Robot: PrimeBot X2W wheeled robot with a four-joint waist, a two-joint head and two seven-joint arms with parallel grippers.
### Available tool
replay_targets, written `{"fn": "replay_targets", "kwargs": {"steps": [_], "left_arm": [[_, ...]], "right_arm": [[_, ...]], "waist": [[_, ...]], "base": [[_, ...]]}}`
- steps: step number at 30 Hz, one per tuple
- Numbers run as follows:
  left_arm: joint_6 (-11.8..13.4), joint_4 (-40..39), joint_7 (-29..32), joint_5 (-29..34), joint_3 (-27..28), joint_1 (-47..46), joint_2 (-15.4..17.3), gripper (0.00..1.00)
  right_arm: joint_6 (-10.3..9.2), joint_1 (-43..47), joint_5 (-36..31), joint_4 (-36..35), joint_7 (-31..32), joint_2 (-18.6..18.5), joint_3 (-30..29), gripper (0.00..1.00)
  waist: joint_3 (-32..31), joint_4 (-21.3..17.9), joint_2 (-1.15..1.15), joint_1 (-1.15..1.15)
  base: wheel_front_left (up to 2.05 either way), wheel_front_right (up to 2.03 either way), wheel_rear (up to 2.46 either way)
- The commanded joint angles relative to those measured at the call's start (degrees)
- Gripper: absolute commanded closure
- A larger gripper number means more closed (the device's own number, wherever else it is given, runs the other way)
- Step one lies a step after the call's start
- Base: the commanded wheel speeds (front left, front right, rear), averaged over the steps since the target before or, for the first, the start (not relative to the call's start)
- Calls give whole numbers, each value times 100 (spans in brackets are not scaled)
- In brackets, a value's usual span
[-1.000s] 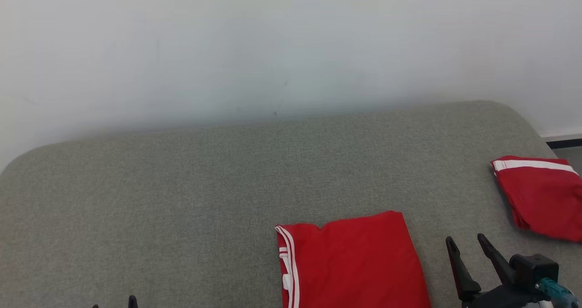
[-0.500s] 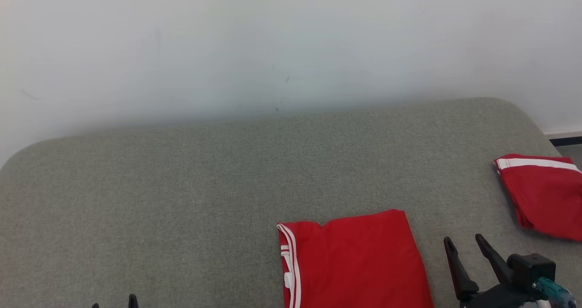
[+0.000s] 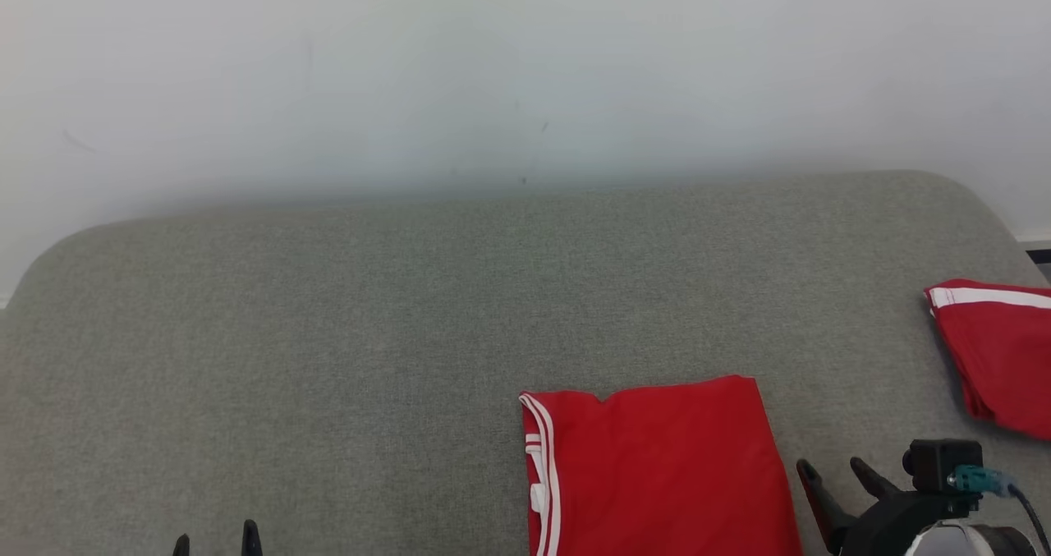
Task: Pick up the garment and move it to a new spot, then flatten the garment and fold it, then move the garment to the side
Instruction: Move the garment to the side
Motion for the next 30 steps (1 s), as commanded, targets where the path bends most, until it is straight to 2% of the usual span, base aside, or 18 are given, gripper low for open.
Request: {"fn": "replay_targets", "kwargs": {"steps": [1, 6, 11, 19, 26, 28, 29, 30], "left_arm": [[-15, -27, -14, 40, -21, -58, -9, 0], [-32, -12, -14, 35, -88, -114, -7, 0], [-65, -51, -14, 75, -152, -254, -6, 0], [-79, -90, -14, 81, -305, -505, -8, 0], [-41, -158, -14, 63, -438, -631, -8, 0], [-21, -183, -14, 85, -476, -667, -7, 0], [-9, -196, -14, 92, -496, -682, -7, 0], [-9, -208, -14, 94, -513, -695, -7, 0]], "right_arm": [[9, -48, 56, -17, 265, 21, -26, 0], [9, -115, 150, -198, 1463, 54, -344, 0], [9, -203, 86, -459, 2284, 84, -640, 0], [9, -352, 0, -507, 3201, 150, -833, 0], [10, -505, -79, -303, 3651, 111, -538, 0], [10, -593, -143, -293, 3700, 43, -456, 52], [10, -636, -181, -293, 3696, 1, -437, 88], [10, -673, -238, -298, 3684, -57, -403, 100]], "waist": [[72, 90, 0, 0], [216, 297, 0, 0], [509, 529, 0, 0], [867, 835, 0, 0], [997, 959, 0, 0], [1019, 968, 0, 0], [1030, 971, 0, 0], [1036, 973, 0, 0]], "base": [[0, 0, 0], [0, 0, 0], [0, 0, 0], [0, 0, 0], [0, 0, 0], [0, 0, 0], [0, 0, 0], [0, 0, 0]]}}
